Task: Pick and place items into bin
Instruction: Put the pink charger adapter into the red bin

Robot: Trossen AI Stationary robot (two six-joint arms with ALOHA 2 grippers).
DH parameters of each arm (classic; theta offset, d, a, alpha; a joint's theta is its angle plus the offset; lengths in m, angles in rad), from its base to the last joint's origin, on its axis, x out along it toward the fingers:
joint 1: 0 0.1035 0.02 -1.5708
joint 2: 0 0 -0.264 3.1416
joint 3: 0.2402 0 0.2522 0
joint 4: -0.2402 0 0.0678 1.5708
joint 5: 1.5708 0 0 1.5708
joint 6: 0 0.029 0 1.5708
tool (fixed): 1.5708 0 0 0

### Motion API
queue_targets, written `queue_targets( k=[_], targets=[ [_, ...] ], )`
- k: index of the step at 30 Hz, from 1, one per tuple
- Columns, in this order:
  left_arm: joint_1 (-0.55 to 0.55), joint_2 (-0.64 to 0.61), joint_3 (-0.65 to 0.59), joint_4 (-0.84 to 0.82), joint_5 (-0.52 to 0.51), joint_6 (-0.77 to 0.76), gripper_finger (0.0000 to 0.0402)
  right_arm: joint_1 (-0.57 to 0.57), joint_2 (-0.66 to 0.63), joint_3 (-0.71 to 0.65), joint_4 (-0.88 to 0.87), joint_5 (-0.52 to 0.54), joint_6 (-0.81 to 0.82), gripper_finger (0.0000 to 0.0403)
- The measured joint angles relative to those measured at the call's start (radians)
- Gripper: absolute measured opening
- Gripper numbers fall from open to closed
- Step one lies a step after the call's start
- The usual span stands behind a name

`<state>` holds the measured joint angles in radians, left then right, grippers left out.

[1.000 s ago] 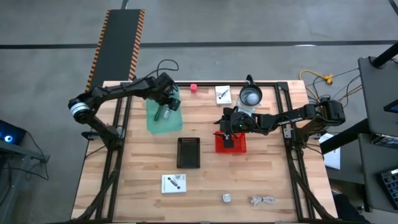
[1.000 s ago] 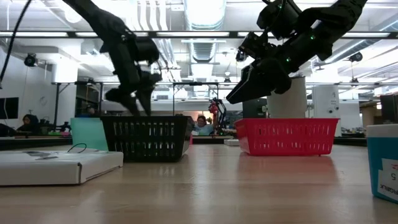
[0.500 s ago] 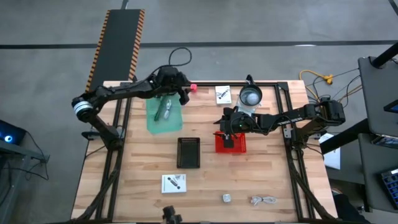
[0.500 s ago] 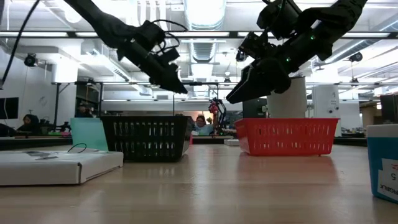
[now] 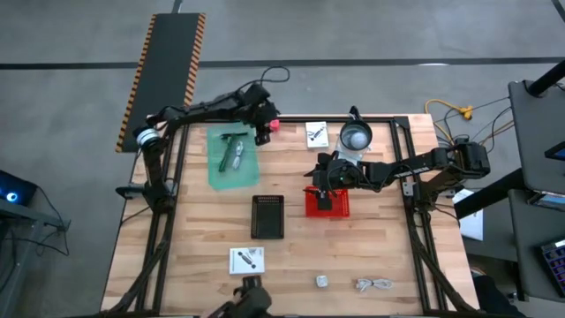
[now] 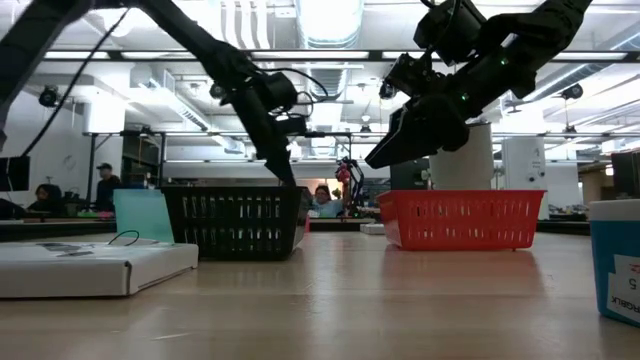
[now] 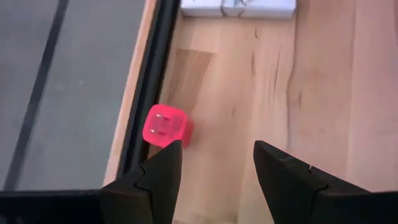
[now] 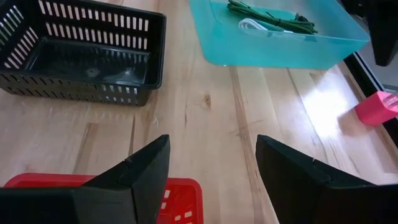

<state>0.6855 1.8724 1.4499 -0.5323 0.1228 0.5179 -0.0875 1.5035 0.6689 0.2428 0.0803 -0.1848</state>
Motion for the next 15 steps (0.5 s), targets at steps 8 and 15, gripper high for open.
queue_targets(
  k=[8,15],
  targets=[
    [0.001,0.086,0.105,-0.033,-0.006,0.233,0.0183,0.0,0.0,0.0,-0.001,0.001,-0.025,0.0224],
    [0.022,0.125,0.121,-0.015,-0.026,0.31,0.0183,0.0,0.0,0.0,-0.001,0.001,-0.036,0.0224]
  ],
)
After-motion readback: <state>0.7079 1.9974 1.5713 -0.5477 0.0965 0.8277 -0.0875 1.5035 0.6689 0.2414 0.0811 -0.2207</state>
